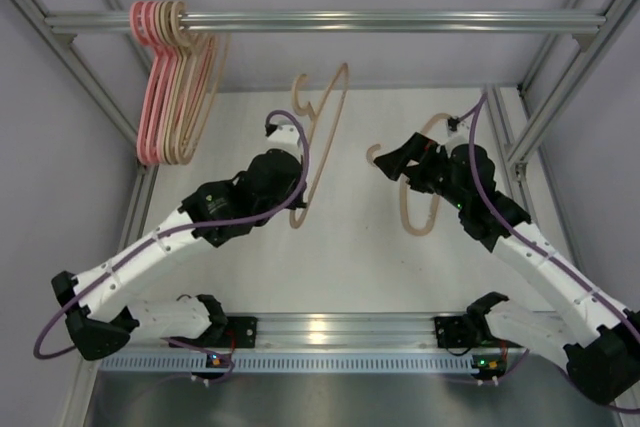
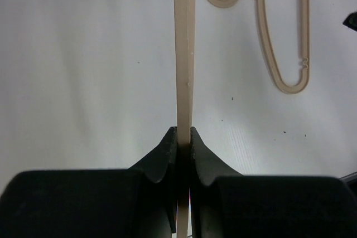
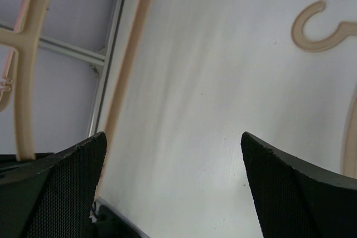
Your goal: Organize the hangers
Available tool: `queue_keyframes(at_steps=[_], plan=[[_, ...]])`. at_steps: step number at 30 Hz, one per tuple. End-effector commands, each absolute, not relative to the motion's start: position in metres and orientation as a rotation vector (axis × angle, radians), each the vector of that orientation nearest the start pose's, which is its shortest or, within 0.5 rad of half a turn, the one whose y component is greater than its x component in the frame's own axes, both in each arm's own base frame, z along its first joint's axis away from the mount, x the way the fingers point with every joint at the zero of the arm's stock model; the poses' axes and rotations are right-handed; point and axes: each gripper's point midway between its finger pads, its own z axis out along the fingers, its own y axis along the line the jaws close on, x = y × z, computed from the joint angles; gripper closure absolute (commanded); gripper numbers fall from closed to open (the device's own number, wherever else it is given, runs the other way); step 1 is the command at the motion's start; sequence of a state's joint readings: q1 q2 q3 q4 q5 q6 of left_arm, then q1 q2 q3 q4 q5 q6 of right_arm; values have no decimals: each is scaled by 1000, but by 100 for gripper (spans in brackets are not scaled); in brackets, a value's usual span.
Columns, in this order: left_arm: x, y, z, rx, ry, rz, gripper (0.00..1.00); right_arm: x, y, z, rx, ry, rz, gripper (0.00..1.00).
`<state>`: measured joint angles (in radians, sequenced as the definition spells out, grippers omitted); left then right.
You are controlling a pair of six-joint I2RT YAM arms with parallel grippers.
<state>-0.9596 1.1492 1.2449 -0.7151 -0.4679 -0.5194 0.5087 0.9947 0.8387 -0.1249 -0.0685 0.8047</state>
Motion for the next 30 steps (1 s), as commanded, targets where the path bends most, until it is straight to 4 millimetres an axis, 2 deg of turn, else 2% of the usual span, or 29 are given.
queue_keyframes(at_steps=[1, 2, 4, 5, 7, 8, 11, 13, 14, 15, 16, 23, 30], plan=[[237, -192, 308, 205, 2107, -275, 100, 289, 182, 244, 177, 1972, 794, 1], [239, -179, 311, 198, 2126, -238, 100, 289, 178, 242, 178, 1970, 779, 1], [240, -171, 323, 209, 2136, -253, 100, 287, 174, 238, 155, 1972, 757, 1], [244, -161, 338, 199, 2135, -251, 100, 287, 173, 236, 149, 1973, 748, 1], [247, -154, 352, 208, 2127, -252, 100, 286, 172, 232, 149, 1984, 743, 1], [253, -148, 367, 178, 2105, -253, 100, 285, 173, 230, 143, 1990, 748, 0], [257, -135, 380, 171, 2103, -221, 100, 286, 174, 227, 133, 2001, 748, 0], [260, -131, 396, 167, 2074, -220, 100, 286, 175, 224, 128, 2009, 748, 1], [267, -128, 396, 153, 2083, -207, 100, 286, 175, 223, 125, 2014, 748, 1], [269, -125, 407, 147, 2064, -212, 100, 286, 176, 222, 122, 2017, 747, 1], [272, -118, 405, 149, 2085, -195, 100, 286, 176, 220, 122, 2021, 748, 1], [299, -112, 397, 141, 2160, -178, 100, 285, 177, 216, 111, 2032, 752, 1], [314, -104, 387, 129, 2208, -197, 100, 286, 183, 205, 83, 2079, 764, 1]])
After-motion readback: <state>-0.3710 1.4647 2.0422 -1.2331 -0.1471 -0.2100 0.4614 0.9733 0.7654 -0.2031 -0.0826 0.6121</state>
